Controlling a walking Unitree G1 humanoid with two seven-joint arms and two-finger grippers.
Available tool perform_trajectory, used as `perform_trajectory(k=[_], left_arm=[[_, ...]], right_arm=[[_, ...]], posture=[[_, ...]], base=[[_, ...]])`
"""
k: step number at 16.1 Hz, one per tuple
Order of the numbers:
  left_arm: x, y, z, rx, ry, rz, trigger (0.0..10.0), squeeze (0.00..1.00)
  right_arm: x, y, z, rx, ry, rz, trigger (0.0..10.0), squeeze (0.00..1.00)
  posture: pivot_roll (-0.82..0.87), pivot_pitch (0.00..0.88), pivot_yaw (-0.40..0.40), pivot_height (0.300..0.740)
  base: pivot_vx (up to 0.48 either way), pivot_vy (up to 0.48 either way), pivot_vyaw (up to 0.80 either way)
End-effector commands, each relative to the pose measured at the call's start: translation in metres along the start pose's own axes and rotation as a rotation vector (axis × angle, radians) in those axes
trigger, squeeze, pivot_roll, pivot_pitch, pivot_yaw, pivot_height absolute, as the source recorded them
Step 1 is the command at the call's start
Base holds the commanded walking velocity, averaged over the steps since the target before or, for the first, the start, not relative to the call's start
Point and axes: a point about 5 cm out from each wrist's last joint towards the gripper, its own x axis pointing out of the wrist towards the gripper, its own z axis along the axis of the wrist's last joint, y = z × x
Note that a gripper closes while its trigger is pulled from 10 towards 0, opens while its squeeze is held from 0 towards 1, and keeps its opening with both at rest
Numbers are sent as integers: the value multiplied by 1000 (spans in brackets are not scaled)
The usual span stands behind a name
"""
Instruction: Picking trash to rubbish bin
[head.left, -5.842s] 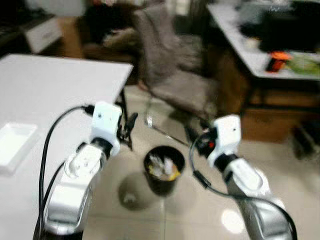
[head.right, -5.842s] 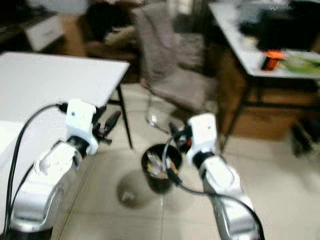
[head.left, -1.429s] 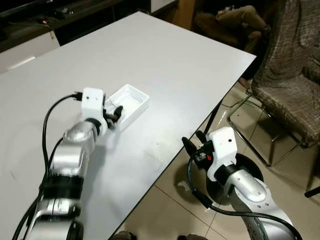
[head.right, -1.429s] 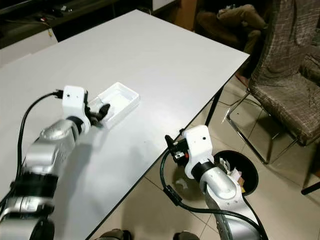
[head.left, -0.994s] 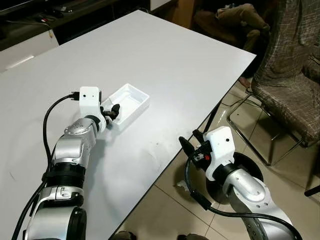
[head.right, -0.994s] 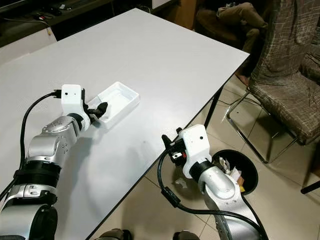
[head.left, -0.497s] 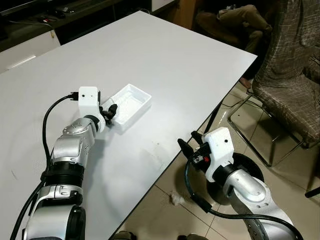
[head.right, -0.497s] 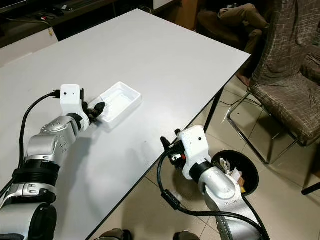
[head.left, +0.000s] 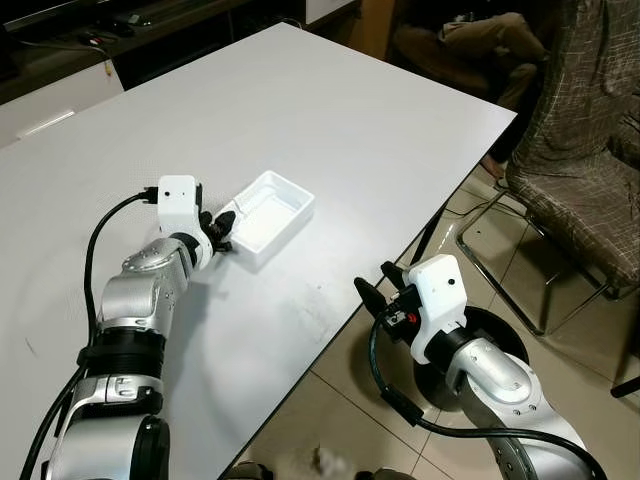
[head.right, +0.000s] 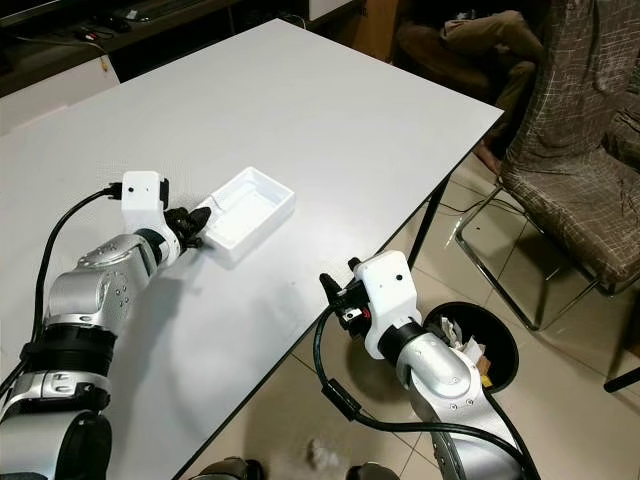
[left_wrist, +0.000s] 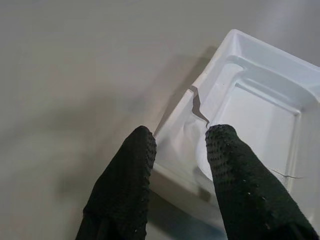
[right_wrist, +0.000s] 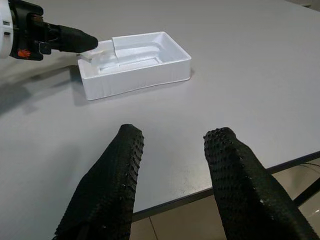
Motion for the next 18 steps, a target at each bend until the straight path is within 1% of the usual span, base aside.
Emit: perform_trajectory(k=[1, 3, 4, 6, 7, 8, 10, 11, 12, 13, 14, 15, 16, 18], left_arm=[[-1, -3, -23, -32, 98, -32, 0, 0], [-3, -7, -20, -52, 64, -61, 0, 0], [-5, -11, -17, -68, 37, -92, 0, 0], [-11, -24, -8, -131, -40, -170, 0, 0], [-15, -30, -3, -143, -68, -214, 0, 0], [-18, -35, 1, -125, -87, -244, 0, 0], [-18, -38, 11, -113, -112, -263, 0, 0], [-17, -37, 16, -97, -121, -267, 0, 0], [-16, -36, 18, -40, -104, -266, 0, 0], [-12, -32, 20, 127, -81, -225, 0, 0], [-12, -31, 21, 156, -79, -218, 0, 0], [-8, -34, 21, 223, -66, -237, 10000, 953], [-4, -39, 24, 258, -60, -271, 10000, 1000], [3, -49, 32, 299, -38, -344, 10000, 1000]], right_arm=[[1, 1, 0, -9, 0, 8, 10000, 0], [2, 1, 0, -10, -1, 3, 10000, 0], [2, 0, 0, -9, -4, -4, 10000, 0], [2, -2, 1, -9, -11, -19, 10000, 0], [2, -3, 1, -9, -15, -26, 10000, 0], [2, -3, 1, -10, -18, -30, 10000, 0], [3, -4, 1, -11, -19, -35, 10000, 0], [3, -4, 1, -11, -20, -36, 10000, 0], [3, -4, 1, -12, -21, -38, 10000, 0], [4, -5, 2, -12, -25, -45, 10000, 0], [4, -5, 2, -12, -25, -45, 10000, 0], [4, -5, 2, -12, -25, -47, 10000, 0], [4, -5, 2, -13, -25, -47, 10000, 0], [4, -5, 2, -16, -26, -47, 10000, 0]], posture=[[-51, 105, -17, 740], [-51, 104, -12, 740], [-50, 104, -10, 740], [-50, 102, -3, 740], [-50, 102, -3, 740], [-49, 100, -2, 740], [-51, 97, 2, 740], [-52, 94, 6, 740], [-53, 93, 8, 740], [-55, 88, 17, 740], [-55, 88, 17, 740], [-57, 88, 17, 740], [-61, 85, 19, 740], [-65, 84, 20, 740]], base=[[0, 0, 0], [0, 0, 0], [0, 0, 0], [0, 0, 0], [0, 0, 0], [0, 0, 0], [0, 0, 0], [0, 0, 0], [0, 0, 0], [0, 0, 0], [0, 0, 0], [0, 0, 0], [0, 0, 0], [0, 0, 0]])
